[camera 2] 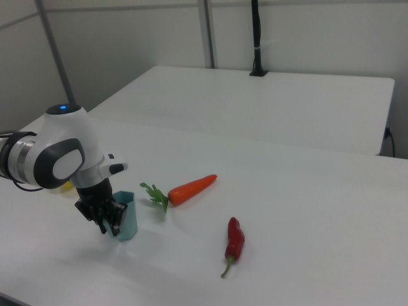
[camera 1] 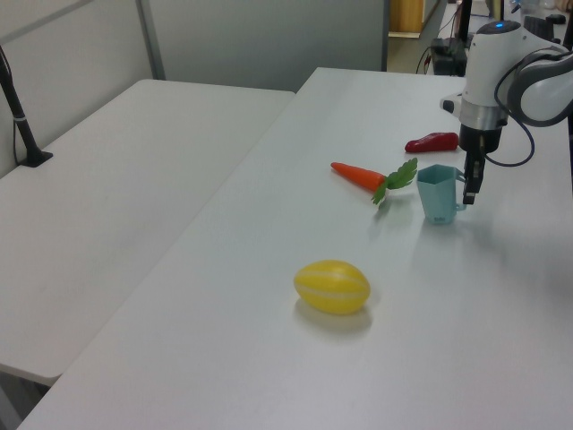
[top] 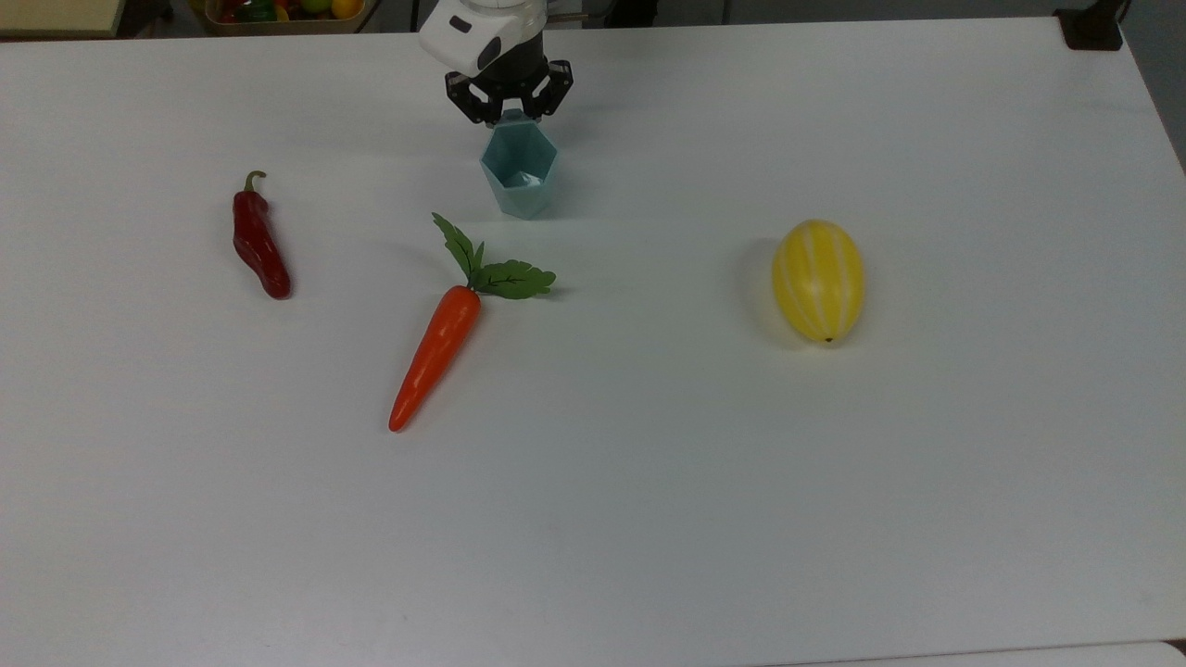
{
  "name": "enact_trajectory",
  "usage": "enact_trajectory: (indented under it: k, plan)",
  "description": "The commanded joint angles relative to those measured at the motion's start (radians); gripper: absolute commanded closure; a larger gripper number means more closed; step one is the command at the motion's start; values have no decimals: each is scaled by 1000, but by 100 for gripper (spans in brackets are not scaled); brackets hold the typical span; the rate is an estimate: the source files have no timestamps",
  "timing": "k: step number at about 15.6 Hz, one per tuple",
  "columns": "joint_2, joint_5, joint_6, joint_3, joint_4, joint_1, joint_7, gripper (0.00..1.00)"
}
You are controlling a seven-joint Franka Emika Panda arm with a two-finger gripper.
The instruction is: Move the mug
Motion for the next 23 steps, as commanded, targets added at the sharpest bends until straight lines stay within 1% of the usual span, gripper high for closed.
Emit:
enact_trajectory:
  k: [1,2,3,5,7,8,11,14,18,19,22,23]
  plan:
    - [-25,22,16,3,-27,8,1,31]
    - [-26,22,16,3,-25,8,7,24]
    - [-26,22,13,3,-25,8,15,19]
    - [-28,23,12,4,-19,8,53,0]
    - [-33,23,-2,26,-1,6,112,0]
    - [-30,23,-44,46,31,-1,133,0]
    - [-10,26,-230,55,191,-8,152,0]
    - [23,52,-379,53,369,-8,176,0]
    - [84,54,-540,53,599,-8,386,0]
    - [92,54,-587,53,649,-6,403,0]
    - [90,52,-715,53,771,-8,399,0]
    - [92,54,-755,53,797,-8,400,0]
